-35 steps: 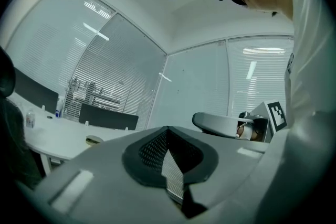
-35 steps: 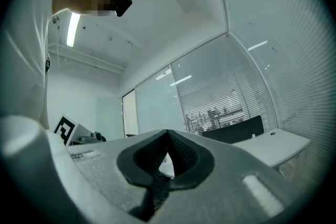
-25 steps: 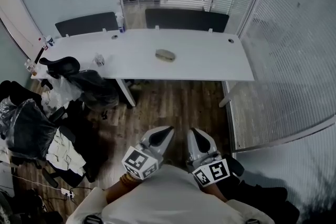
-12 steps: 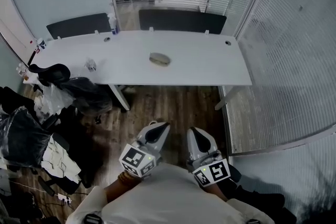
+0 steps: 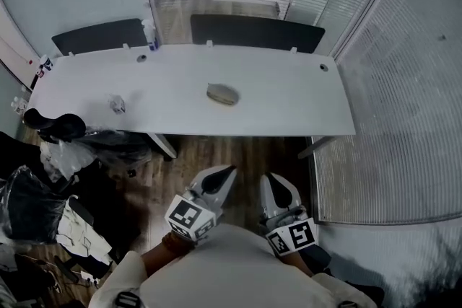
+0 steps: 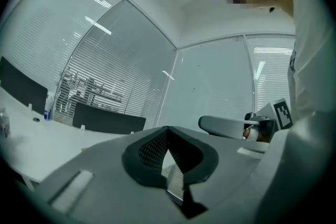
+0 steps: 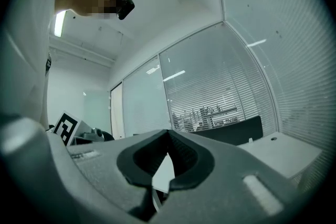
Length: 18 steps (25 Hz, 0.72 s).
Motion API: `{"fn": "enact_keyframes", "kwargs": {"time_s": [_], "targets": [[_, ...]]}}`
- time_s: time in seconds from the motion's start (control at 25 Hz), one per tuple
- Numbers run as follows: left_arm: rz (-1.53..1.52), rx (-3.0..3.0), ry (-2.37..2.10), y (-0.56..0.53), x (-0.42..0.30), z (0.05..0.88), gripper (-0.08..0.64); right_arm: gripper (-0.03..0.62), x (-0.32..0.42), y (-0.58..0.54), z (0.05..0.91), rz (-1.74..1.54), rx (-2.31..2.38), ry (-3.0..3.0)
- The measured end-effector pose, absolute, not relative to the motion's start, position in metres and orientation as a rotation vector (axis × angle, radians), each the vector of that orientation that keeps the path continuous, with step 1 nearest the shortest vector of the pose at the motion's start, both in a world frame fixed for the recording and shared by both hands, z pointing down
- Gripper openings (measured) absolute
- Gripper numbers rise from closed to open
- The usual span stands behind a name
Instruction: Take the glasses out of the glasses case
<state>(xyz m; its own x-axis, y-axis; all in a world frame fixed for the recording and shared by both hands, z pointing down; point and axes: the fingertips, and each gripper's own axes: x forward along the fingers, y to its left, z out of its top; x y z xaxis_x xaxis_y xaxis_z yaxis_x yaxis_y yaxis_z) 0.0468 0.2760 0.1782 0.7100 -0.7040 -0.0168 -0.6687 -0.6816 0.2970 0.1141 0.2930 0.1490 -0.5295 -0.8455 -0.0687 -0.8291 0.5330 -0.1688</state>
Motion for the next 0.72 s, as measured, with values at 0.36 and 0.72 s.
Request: {"fn": "enact_keyframes", "kwargs": {"time_s": [0.36, 0.72], "targets": [[-0.182, 2.647, -1.120, 0.142, 0.001, 0.163, 0.003, 0.002, 0.068, 0.150, 0.135, -0.148, -1.425, 2.635], [-0.229, 2.670, -1.128, 0.062, -0.034, 0.141, 0.003, 0.002, 0.024, 0.069, 0.122, -0.106, -1.407, 2.671]]}}
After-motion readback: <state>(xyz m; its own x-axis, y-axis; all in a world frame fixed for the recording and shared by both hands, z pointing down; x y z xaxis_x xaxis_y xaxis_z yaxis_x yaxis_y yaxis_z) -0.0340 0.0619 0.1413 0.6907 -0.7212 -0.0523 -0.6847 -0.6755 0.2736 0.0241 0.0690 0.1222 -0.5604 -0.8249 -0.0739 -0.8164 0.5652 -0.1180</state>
